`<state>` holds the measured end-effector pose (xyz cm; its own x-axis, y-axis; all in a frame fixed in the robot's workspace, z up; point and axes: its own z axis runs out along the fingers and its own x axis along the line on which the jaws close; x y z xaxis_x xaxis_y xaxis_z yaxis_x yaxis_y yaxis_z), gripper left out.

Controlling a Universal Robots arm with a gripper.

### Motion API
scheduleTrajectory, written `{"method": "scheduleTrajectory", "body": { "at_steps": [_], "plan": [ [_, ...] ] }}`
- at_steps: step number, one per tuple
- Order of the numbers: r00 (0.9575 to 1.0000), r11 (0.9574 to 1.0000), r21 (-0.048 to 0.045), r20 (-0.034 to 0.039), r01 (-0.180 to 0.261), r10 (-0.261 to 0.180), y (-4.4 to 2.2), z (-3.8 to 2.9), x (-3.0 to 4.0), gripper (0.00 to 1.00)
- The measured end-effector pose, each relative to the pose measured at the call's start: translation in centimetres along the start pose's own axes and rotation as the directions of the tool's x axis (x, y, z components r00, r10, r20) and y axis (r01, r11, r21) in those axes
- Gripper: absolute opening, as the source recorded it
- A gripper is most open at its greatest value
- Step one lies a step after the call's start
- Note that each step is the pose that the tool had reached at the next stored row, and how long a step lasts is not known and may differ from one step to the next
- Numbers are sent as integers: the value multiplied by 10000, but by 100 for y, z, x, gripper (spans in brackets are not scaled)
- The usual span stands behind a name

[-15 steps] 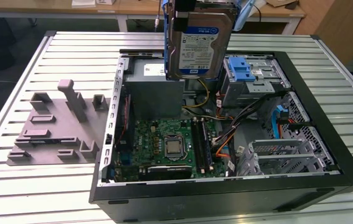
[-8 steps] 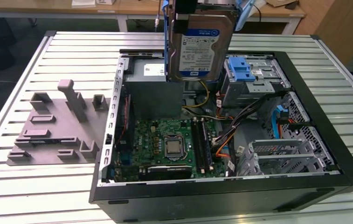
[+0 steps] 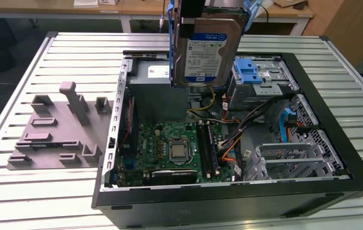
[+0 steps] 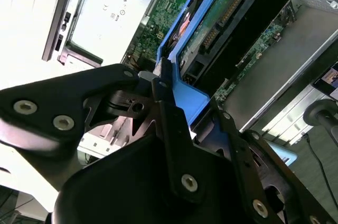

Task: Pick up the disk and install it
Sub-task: 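Insert the disk into the insertion slot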

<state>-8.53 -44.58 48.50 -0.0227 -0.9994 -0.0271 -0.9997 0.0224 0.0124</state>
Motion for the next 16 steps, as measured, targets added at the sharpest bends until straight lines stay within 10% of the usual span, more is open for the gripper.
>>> {"method": "scheduleTrajectory", "body": {
  "at_steps": [16],
  "plan": [
    [10000,10000,0,0,0,0,0,-54,40,37]
  ]
}}
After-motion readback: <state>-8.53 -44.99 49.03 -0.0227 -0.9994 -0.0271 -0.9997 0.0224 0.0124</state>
